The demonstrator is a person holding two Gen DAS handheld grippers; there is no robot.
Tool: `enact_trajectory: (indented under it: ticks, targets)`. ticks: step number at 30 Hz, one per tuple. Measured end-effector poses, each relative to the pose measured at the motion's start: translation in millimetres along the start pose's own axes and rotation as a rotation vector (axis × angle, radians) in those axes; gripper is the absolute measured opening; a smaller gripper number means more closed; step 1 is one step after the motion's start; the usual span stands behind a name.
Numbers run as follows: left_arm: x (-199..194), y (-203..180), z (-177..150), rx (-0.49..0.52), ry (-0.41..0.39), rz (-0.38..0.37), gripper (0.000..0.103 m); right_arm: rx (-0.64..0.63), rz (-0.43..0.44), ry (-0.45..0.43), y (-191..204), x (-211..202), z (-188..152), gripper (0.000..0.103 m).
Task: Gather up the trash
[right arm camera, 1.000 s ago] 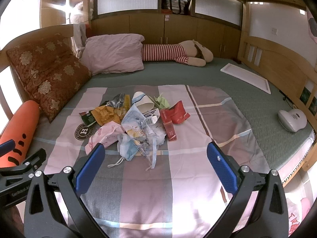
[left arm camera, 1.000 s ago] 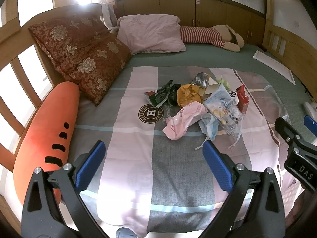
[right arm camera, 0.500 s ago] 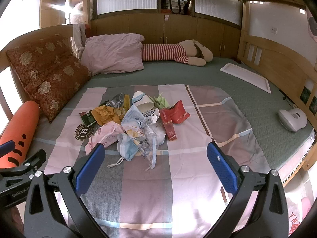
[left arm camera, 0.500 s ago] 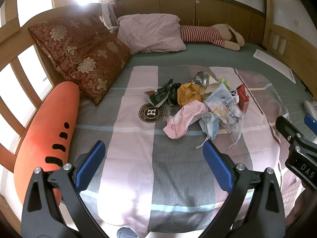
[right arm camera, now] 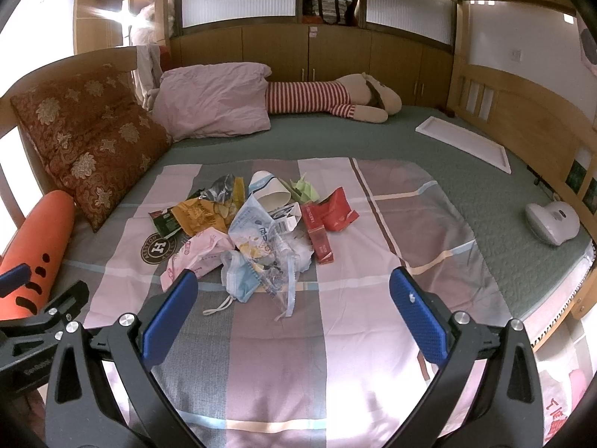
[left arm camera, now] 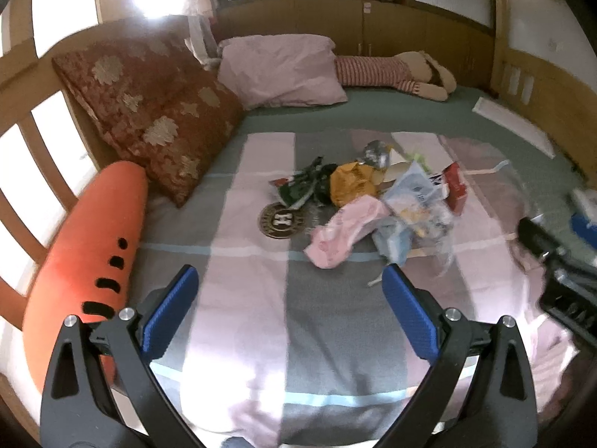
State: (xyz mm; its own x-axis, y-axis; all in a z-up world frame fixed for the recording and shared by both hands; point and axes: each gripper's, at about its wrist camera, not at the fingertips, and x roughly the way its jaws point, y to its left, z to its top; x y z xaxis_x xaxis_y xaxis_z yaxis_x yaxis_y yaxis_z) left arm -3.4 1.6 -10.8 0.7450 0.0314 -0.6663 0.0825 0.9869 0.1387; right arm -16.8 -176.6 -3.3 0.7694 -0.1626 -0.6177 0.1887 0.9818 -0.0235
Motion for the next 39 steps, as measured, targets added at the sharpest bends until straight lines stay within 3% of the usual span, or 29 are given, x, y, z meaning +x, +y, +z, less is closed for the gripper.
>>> enact_trajectory:
  ticks: [3,4,6,9,11,14,17,24,26,27,28,30,33,37,39]
  targets:
    - [5,-1,-6,0.035,-0.055,-0.023,0.098,0.000,-0.025,-0.018,-1,-1,-1,0.100]
    - [6,4,-9,0.013,-0.070,-0.096,0.098,0.004,-0.035,-0.028,-2,-1,-1,0.100]
    - [3,11,-13,-0.040,-0.118,-0.148,0.098,0.017,-0.049,-0.060,-4,-5,0,0.100]
    - [8,12,-15,-0.042,-0.096,-0.119,0.098,0.031,-0.077,-0.126,-7,-13,3,0.100]
    - [13,8,-17,0.018,-0.057,-0.098,0.098,0.022,-0.078,-0.148,-8,-14,4,0.100]
    - [16,3,-20,0.032,-0.028,-0.146,0.098,0.017,-0.066,-0.178,-8,-11,0,0.100]
    - [24,2,-21,0.035,0.042,-0.173,0.098,0.021,-0.029,-0.132,-10,0,-1,0.100]
    - [52,4,-25,0.022,0.107,-0.116,0.098,-0.038,-0.015,-0.046,-1,34,-12,0.100]
    - [74,4,-30,0.024,0.182,-0.119,0.098,-0.042,0.002,0.005,-3,48,-14,0.100]
    - [84,4,-29,0.007,0.237,-0.167,0.098,-0.041,0.013,0.023,-2,55,-13,0.100]
    - [87,3,-27,-0.013,0.247,-0.217,0.098,-0.038,0.019,0.018,-2,60,-11,0.100]
    - [89,-5,-23,0.003,0.233,-0.220,0.098,-0.027,0.031,0.022,-4,73,-8,0.100]
    - [89,-25,-21,0.075,0.206,-0.215,0.098,0.013,0.075,0.108,-7,107,-7,0.100]
    - [101,-48,-22,0.115,0.232,-0.256,0.098,0.131,0.167,0.192,-19,148,-5,0.100]
    - [105,-59,-22,0.140,0.230,-0.270,0.098,0.208,0.227,0.241,-25,168,-7,0.093]
